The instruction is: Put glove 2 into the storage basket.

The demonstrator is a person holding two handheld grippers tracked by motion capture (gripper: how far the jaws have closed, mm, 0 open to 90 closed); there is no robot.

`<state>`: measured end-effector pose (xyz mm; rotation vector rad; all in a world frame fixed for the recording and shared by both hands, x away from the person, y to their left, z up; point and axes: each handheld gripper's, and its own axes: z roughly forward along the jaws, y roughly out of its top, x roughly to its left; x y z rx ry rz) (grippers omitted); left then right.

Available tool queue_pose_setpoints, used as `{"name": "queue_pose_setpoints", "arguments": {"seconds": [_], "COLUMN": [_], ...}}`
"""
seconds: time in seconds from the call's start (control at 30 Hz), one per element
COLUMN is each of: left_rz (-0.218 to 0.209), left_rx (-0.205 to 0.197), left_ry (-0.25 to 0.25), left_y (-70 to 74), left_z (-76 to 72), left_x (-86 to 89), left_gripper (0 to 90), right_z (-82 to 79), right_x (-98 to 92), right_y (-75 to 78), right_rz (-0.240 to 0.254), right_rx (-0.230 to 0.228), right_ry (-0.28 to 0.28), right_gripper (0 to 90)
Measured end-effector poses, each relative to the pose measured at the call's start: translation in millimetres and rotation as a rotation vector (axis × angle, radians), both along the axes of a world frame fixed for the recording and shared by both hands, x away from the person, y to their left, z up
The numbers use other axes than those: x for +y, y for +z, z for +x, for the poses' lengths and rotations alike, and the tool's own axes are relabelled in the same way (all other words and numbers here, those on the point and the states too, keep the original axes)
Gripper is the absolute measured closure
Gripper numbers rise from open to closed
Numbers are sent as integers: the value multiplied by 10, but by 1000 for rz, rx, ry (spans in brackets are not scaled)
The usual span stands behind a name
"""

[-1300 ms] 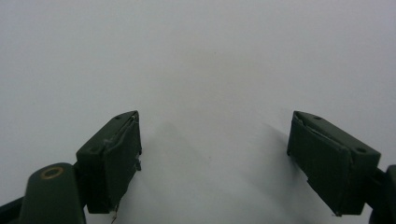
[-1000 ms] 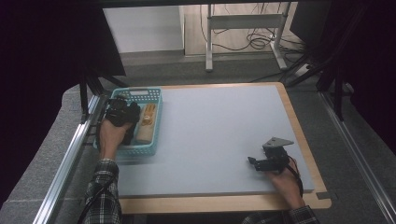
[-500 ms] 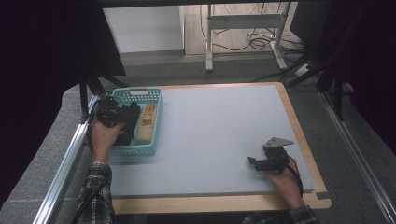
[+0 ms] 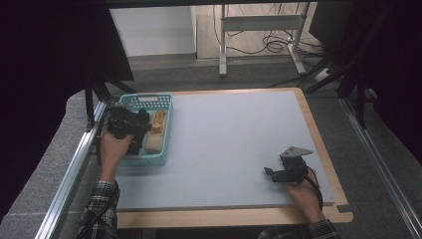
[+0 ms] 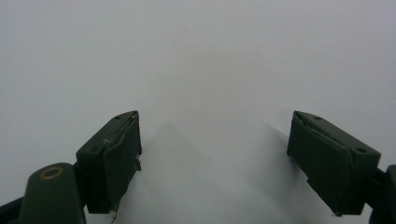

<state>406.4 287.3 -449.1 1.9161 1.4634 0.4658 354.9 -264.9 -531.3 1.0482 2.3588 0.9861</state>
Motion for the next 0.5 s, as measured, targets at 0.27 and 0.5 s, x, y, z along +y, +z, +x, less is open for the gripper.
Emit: {"name": "queue_pose_setpoints", "arguments": {"seconds": [0.27, 0.5], "left_rz": [6, -1], "left_rx": [-35, -58], "left_ry": [-93, -179], "left_y": [30, 9], "left_z": [-130, -240], "left_x": [-307, -622], "left_gripper": [0, 0], "right_z": [0, 0], "right_x": [1, 1], "right_y": [0, 0], "right_rz": [-1, -1], "right_rx": [0, -1], "right_ry": [0, -1], "right_gripper": [172, 171]}}
